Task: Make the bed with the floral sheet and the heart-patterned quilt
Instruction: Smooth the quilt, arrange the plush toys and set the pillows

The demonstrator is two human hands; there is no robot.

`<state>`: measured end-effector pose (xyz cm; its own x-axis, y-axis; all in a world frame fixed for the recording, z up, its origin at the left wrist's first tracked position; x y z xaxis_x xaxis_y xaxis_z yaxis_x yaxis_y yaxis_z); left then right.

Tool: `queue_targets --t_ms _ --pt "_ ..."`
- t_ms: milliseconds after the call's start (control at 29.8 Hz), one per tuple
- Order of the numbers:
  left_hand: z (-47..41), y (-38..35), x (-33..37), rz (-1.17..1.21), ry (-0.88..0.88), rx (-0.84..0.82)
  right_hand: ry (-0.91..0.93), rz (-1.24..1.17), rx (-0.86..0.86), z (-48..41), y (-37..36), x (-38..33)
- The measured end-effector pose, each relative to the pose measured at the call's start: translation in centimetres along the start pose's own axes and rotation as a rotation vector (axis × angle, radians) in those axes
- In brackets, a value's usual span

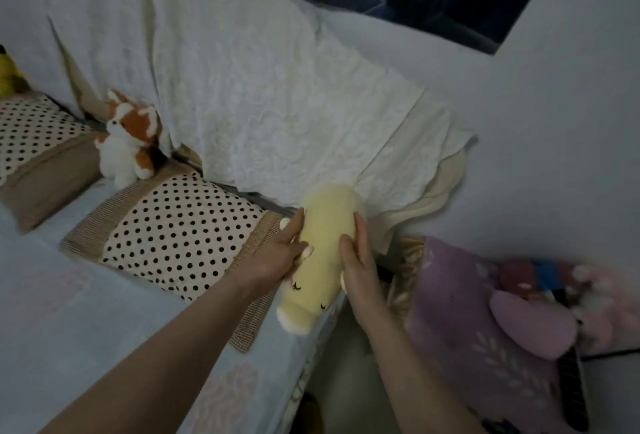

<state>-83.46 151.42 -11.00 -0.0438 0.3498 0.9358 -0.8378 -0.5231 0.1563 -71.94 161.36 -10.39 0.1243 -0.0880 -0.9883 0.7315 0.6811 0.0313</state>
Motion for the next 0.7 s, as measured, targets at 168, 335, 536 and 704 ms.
queue_targets --t_ms 168,335,536,704 --pt "-3.9 -3.3 -5.0 -0.104 0.122 -0.111 -0.14 0.107 0.047 -1.7 0.7 7.3" --pt "-8.3 -5.9 -11.8 -0.29 0.201 -0.188 -0.22 0.169 0.023 -3.7 1.7 13.4" --pt "-15.7 -5.6 -17.3 -0.33 0.207 -0.187 -0.235 0.186 0.0 -9.4 1.4 19.2" --pt "-20.7 -4.5 -23.7 -0.792 0.268 -0.118 -0.399 0.336 -0.131 -15.1 -0.4 25.8"
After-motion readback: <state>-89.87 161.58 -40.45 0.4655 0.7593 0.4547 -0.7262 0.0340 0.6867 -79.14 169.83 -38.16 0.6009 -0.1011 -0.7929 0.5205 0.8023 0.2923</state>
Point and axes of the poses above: each hand's wrist, its own z-axis away from the middle knuckle, its own y-axis out of the back of the hand, x = y × z, the point moved 6 cm from there along -z, towards the middle knuckle, and after that the axes turned 8 degrees about -z, right-handed, at the moved point
